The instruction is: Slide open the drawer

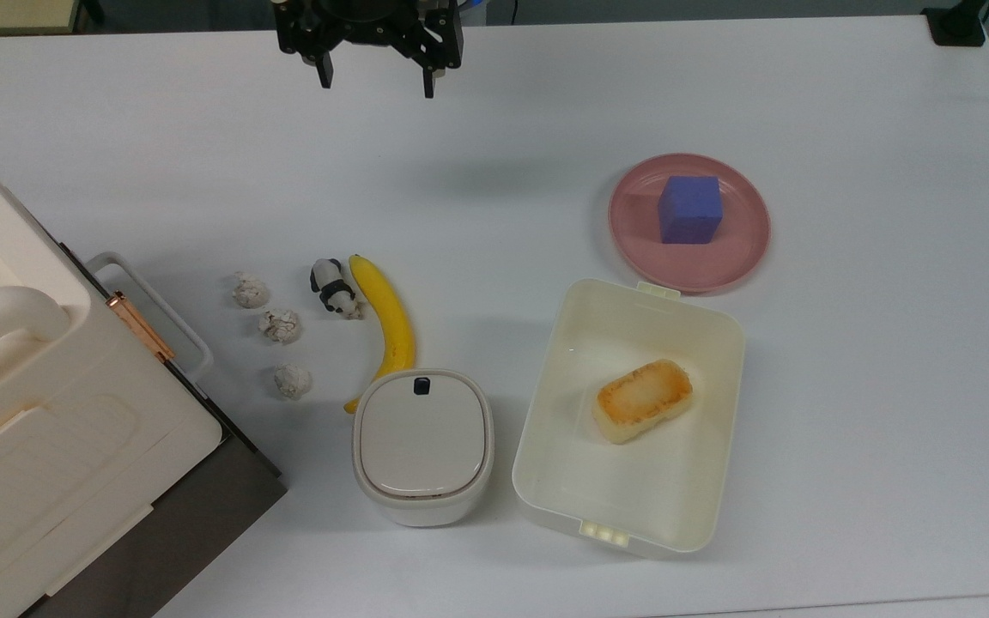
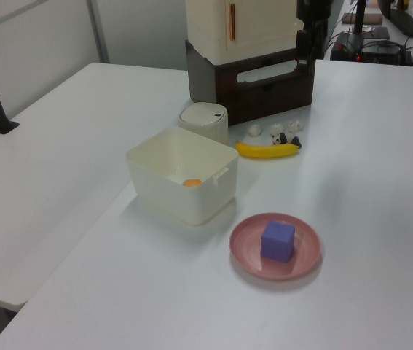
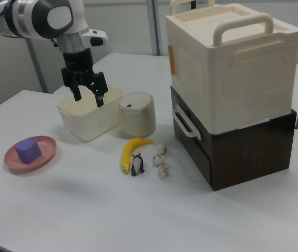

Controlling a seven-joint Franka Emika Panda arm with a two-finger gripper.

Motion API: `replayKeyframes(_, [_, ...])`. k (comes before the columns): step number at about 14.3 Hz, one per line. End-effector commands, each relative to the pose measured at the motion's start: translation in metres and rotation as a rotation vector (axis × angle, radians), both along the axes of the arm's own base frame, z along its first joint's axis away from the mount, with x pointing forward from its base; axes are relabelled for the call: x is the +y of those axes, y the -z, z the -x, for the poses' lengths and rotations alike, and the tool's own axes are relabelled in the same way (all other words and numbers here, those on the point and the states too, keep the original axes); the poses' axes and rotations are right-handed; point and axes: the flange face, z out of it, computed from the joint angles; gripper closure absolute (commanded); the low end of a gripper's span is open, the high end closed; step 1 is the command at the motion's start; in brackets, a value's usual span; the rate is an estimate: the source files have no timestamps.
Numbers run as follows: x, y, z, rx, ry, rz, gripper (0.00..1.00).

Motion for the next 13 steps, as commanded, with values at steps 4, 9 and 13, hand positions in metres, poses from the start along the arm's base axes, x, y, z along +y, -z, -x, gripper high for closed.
replayKeyframes(4, [0.0008, 0.0039, -0.0016, -0.007, -0.036, -0.016, 0.00])
replayKeyframes(9, [0.0024, 0.0074, -0.0027, 0.000, -0.040, -0.015, 0.00])
replayKeyframes(13, [0.0022, 0.0112, -0.0046, 0.006, -0.040, -0.012, 0.00])
